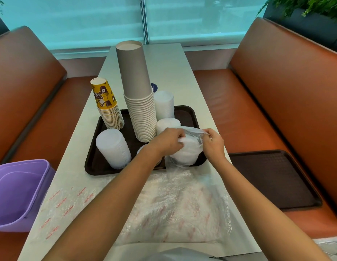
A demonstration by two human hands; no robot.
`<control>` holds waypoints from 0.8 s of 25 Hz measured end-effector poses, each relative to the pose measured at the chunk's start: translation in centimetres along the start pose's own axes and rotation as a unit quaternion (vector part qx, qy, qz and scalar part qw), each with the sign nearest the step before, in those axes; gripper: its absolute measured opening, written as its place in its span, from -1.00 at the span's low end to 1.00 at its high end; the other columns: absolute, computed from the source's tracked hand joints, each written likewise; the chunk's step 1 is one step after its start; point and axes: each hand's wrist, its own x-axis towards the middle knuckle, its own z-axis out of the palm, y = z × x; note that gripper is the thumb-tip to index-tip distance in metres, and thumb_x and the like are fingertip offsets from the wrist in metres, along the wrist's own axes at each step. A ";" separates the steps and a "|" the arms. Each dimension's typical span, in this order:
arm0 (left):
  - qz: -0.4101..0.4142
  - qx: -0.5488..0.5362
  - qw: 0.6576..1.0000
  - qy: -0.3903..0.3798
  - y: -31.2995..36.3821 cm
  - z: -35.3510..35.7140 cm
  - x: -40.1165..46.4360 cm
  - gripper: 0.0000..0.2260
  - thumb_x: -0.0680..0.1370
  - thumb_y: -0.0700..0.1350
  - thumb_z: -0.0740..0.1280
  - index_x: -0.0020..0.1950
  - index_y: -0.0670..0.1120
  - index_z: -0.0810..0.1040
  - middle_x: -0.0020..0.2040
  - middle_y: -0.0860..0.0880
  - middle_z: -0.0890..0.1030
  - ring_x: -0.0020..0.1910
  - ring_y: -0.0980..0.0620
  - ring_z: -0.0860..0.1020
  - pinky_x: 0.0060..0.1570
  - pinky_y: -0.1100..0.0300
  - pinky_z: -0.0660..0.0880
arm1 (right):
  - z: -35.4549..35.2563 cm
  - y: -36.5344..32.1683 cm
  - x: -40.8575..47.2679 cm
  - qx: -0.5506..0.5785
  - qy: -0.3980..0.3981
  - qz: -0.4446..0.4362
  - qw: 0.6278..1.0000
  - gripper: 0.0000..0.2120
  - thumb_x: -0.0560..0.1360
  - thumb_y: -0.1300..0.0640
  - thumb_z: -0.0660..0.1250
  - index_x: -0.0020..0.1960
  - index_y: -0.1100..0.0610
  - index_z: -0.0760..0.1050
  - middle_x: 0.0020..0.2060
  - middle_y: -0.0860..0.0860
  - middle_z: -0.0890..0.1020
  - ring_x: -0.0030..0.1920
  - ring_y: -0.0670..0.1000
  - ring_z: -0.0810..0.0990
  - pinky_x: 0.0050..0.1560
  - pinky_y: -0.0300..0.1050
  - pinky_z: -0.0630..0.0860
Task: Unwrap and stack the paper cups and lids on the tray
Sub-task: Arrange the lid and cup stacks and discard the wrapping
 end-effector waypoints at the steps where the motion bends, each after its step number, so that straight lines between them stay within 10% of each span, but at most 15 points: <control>1: 0.011 -0.020 0.999 0.025 0.2 -0.4 -0.5 -0.81 0.54 -0.17 0.29 0.15 -0.12 0.50 0.10 -0.10 0.56 -0.02 0.02 0.46 -0.07 0.24 0.36 | -0.2 -0.4 0.2 0.007 0.004 0.003 1.000 -0.80 0.50 0.35 0.15 -0.05 0.24 0.55 -0.18 0.04 0.57 -0.13 0.02 0.49 -0.26 -0.33 0.38; 7: 0.004 -0.183 0.945 0.271 0.4 -2.6 -3.6 -0.76 0.57 -0.17 0.28 0.24 -0.12 0.52 -0.01 0.00 0.54 -0.06 0.07 0.50 -0.17 0.41 0.35 | -1.0 -1.1 0.2 0.069 0.028 -0.007 0.997 -0.63 0.40 0.49 0.12 0.04 0.11 0.43 -0.02 -0.03 0.49 0.03 -0.07 0.44 -0.17 -0.38 0.35; 10: -0.006 -0.175 0.902 0.396 -1.2 -2.0 -5.0 -0.79 0.57 -0.20 0.28 0.20 -0.15 0.55 0.01 -0.03 0.59 -0.03 0.09 0.50 -0.10 0.39 0.38 | -1.2 -1.7 0.0 0.105 -0.004 -0.025 0.994 -0.61 0.35 0.56 0.04 -0.10 0.14 0.42 -0.13 -0.14 0.49 -0.25 -0.12 0.37 -0.26 -0.44 0.34; 15: -0.060 -0.060 0.934 0.348 -5.9 2.1 -5.3 -0.65 0.47 -0.40 0.27 0.21 -0.14 0.58 0.11 -0.15 0.59 0.11 -0.12 0.51 0.16 0.08 0.44 | -0.8 -1.8 -0.3 0.144 -0.021 -0.030 0.989 -0.65 0.27 0.50 0.01 -0.41 0.13 0.41 -0.21 -0.02 0.57 -0.23 -0.27 0.53 -0.11 -0.34 0.42; 20: -0.053 0.043 0.968 0.240 -8.8 5.0 -4.8 -0.57 0.39 -0.42 0.31 0.24 -0.18 0.56 0.14 -0.16 0.57 0.17 -0.19 0.49 0.35 -0.09 0.29 | -0.6 -1.5 -0.3 0.149 0.022 0.001 0.989 -0.59 0.29 0.56 0.00 -0.40 0.14 0.44 -0.35 0.00 0.52 -0.45 -0.20 0.43 -0.41 -0.39 0.34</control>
